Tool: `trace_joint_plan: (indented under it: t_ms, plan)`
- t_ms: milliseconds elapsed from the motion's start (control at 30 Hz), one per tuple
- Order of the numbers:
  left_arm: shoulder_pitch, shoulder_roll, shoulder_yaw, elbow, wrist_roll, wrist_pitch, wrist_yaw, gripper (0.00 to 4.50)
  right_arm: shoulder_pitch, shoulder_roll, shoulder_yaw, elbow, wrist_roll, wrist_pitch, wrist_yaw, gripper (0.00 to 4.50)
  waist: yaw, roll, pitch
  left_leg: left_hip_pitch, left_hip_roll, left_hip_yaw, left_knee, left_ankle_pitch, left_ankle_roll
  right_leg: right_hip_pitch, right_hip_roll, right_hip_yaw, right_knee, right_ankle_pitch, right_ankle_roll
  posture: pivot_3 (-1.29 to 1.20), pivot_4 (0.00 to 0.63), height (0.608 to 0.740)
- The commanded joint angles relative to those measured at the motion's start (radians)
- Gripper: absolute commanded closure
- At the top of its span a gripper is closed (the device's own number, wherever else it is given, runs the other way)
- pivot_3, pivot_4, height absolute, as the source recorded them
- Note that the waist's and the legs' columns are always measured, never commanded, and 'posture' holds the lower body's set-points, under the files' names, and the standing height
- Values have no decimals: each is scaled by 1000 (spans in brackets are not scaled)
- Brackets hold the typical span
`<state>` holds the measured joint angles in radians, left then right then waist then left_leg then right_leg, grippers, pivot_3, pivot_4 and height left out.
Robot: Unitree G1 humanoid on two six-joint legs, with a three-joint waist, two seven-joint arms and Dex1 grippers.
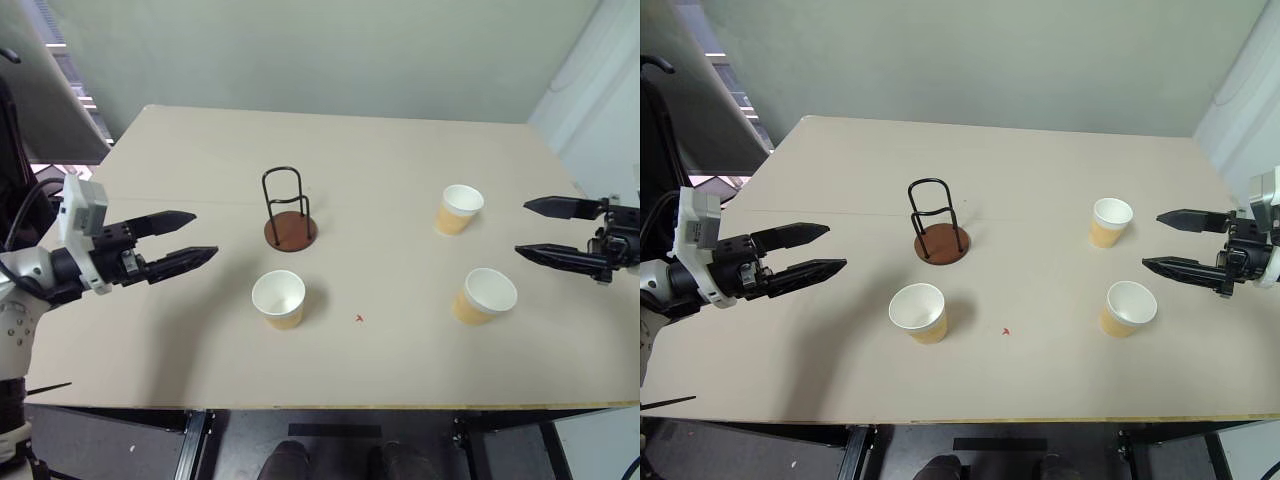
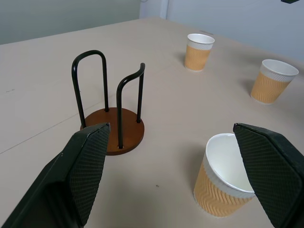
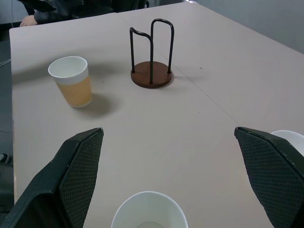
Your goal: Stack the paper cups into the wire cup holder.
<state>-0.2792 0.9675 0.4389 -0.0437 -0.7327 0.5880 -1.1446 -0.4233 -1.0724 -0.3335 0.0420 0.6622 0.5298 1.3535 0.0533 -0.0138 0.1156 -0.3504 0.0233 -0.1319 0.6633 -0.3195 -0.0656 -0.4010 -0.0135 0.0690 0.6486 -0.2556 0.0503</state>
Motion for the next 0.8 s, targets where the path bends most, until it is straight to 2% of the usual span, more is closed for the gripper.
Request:
trace_joint_plan:
  t_ms: [33,300,433,600,800]
  plan:
    - [-5,8,21,-13,1,-17,1,58,-9,-12,-25,-2,-1,-13,-2,0,0,0,0,0,0,0,0,0,0,0,0,0,0,0,0,0,150,740]
    - [-28,-5,5,-2,33,-42,36,58,-8,-10,-21,-2,-4,-13,-3,0,0,0,0,0,0,0,0,0,0,0,0,0,0,0,0,0,150,740]
    - [-149,-59,-54,65,87,-72,128,58,-16,-10,-18,-8,-5,-8,-12,0,6,0,0,0,-1,-1,2,0,0,1,0,0,1,0,0,0,150,740]
    - [-370,-140,-203,302,257,-155,225,58,50,-19,-84,-54,8,10,-35,0,11,0,0,0,-1,-1,2,0,0,1,-1,0,2,0,0,0,150,740]
    - [-519,-217,-303,464,300,-172,134,58,142,-15,-165,-130,31,38,-77,0,10,0,0,-3,-2,0,2,0,0,0,-1,-1,0,1,2,0,150,740]
